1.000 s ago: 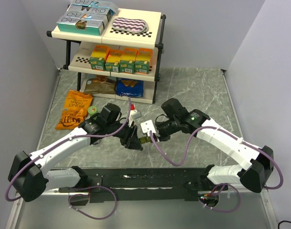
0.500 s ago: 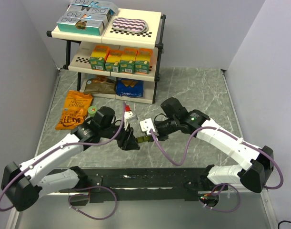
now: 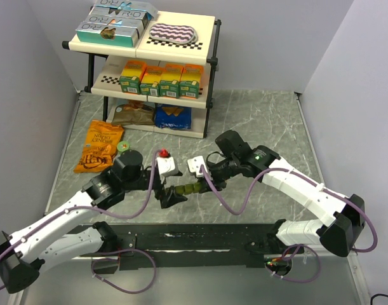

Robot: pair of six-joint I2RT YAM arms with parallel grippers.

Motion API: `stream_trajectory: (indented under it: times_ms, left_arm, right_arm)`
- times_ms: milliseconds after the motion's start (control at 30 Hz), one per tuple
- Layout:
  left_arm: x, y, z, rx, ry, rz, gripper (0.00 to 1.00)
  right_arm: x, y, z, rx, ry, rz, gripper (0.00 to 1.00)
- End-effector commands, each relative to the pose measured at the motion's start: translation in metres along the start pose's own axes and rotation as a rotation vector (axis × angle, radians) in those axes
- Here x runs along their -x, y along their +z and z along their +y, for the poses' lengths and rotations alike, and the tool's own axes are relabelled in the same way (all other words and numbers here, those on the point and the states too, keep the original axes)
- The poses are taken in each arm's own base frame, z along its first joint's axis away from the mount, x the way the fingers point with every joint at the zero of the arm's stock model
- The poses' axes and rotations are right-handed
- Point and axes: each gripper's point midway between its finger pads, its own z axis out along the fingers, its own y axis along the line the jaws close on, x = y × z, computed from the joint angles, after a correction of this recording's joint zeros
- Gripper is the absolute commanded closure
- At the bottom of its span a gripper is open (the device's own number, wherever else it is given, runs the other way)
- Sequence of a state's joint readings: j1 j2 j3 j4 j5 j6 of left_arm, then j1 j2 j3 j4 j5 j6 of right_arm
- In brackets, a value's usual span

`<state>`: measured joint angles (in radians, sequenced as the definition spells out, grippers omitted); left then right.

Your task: Sort the pills into containers

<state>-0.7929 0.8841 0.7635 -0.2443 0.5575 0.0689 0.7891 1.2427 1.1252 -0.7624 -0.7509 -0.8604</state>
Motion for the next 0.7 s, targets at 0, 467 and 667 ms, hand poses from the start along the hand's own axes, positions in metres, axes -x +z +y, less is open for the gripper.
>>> stream_trajectory:
  times_ms: [0, 467, 667]
  left_arm:
    - [0.012, -0.007, -0.007, 0.000, 0.210, -0.055, 0.01]
    - [-0.006, 0.029, -0.004, 0.042, 0.246, 0.140, 0.32]
    - [0.003, 0.029, -0.004, 0.057, 0.237, 0.102, 0.52]
  right_arm:
    - [0.011, -0.008, -0.002, -0.007, 0.024, -0.055, 1.00]
    - [0.009, -0.008, -0.001, -0.016, 0.032, -0.059, 1.00]
    - [0.006, -0.008, 0.000, -0.022, 0.027, -0.055, 1.00]
